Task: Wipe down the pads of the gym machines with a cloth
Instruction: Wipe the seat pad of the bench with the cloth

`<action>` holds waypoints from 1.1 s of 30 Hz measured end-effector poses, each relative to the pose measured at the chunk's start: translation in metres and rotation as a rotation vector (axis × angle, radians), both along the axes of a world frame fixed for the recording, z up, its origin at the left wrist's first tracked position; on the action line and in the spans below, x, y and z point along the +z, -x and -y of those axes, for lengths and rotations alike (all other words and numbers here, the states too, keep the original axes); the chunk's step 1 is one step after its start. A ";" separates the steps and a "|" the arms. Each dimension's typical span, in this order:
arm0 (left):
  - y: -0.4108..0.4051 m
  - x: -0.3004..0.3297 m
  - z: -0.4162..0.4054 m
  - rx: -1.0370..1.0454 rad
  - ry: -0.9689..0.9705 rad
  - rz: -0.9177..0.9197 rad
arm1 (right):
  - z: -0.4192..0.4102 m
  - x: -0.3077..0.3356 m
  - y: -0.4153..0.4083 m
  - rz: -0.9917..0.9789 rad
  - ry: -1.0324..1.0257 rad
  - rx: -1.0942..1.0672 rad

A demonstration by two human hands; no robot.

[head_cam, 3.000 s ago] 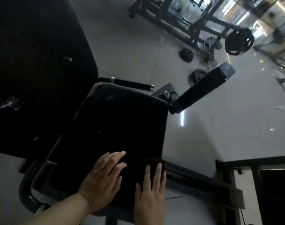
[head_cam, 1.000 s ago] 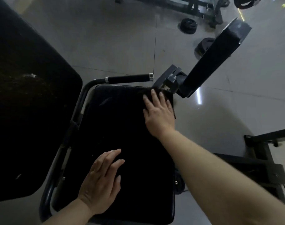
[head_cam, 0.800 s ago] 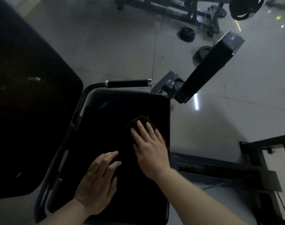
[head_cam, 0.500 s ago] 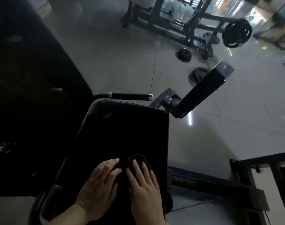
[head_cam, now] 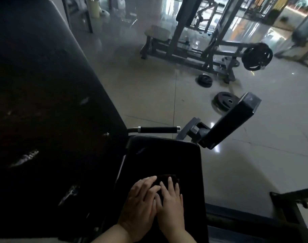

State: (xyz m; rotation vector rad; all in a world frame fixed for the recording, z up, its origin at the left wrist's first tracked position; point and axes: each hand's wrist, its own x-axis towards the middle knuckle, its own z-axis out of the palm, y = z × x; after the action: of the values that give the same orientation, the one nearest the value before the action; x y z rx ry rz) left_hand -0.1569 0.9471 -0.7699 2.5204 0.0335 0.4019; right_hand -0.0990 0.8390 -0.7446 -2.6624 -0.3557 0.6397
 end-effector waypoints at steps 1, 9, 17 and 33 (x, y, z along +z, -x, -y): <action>-0.004 0.008 -0.001 -0.009 -0.004 0.014 | -0.001 0.006 -0.003 -0.005 -0.025 -0.006; -0.019 0.071 0.009 -0.073 -0.024 -0.149 | 0.024 0.050 0.007 -0.072 -0.087 -0.144; -0.019 0.034 0.057 -0.044 -0.047 -0.635 | 0.057 0.027 0.016 0.094 0.080 -0.155; -0.122 -0.010 0.032 0.058 -0.365 -0.603 | 0.053 -0.045 -0.066 0.333 0.039 0.118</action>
State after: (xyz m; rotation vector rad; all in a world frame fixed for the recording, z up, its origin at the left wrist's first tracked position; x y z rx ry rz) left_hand -0.0350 0.9156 -0.7797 2.9121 0.2885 -0.3763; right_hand -0.0333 0.7857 -0.7894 -2.8007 -0.6007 0.2335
